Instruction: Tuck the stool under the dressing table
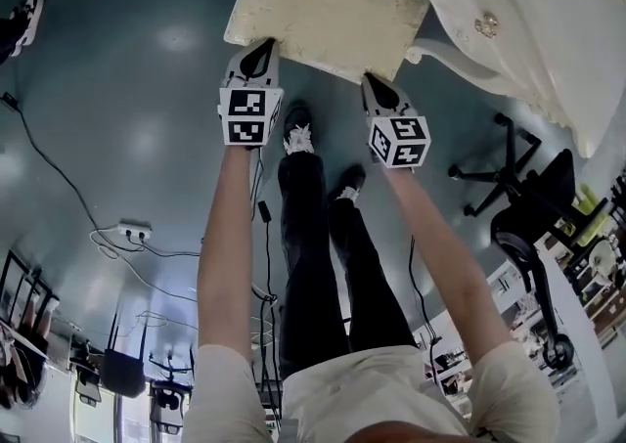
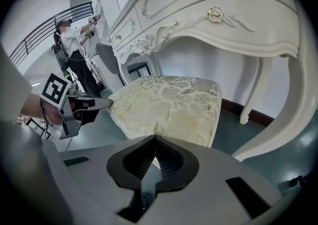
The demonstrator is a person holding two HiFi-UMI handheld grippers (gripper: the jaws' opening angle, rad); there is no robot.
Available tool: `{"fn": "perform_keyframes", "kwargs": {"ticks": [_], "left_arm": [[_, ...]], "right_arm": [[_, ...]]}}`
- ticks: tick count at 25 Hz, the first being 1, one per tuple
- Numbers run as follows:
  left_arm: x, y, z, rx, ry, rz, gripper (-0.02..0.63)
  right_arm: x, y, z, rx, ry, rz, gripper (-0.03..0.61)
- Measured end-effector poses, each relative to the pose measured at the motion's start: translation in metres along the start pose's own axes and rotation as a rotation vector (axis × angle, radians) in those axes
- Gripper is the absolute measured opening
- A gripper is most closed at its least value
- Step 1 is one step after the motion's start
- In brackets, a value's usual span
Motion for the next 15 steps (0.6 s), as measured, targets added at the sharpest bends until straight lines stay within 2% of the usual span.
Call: {"fn": "perform_keyframes", "kwargs": {"ticks": [5, 10, 13, 15], "left_arm": [[-0.015, -0.023, 0.006, -0.028, 0.01, -0.006, 0.015], [-0.037, -0.036, 0.013, -0.043, -0.02, 0.006, 0.015], [-0.038, -0.03, 0.009, -0.109, 0.038, -0.013, 0.015], [-0.035, -0.028, -0.007, -0.117, 0.066, -0.021, 0.015]], "right_arm": [[-0.018, -0.012, -0.015, 0.002, -0.012, -0.023, 0.043], [-0.041, -0.016, -0.021, -0.001, -0.013, -0.02, 0.043], [-0.045, -0.016, -0.018, -0.025, 0.027, 0.006, 0.043], [-0.046, -0.016, -0.02, -0.037, 0.051, 0.011, 0.043]]}}
Point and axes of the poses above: the fingertips, and each gripper's own axes: y backward along the fingers, z to its left, x out of its underside, the point moved 6 cm from there along y, backward along the fingers, and after that the axes turned 11 degrees about -y, right-handed, at the moved point
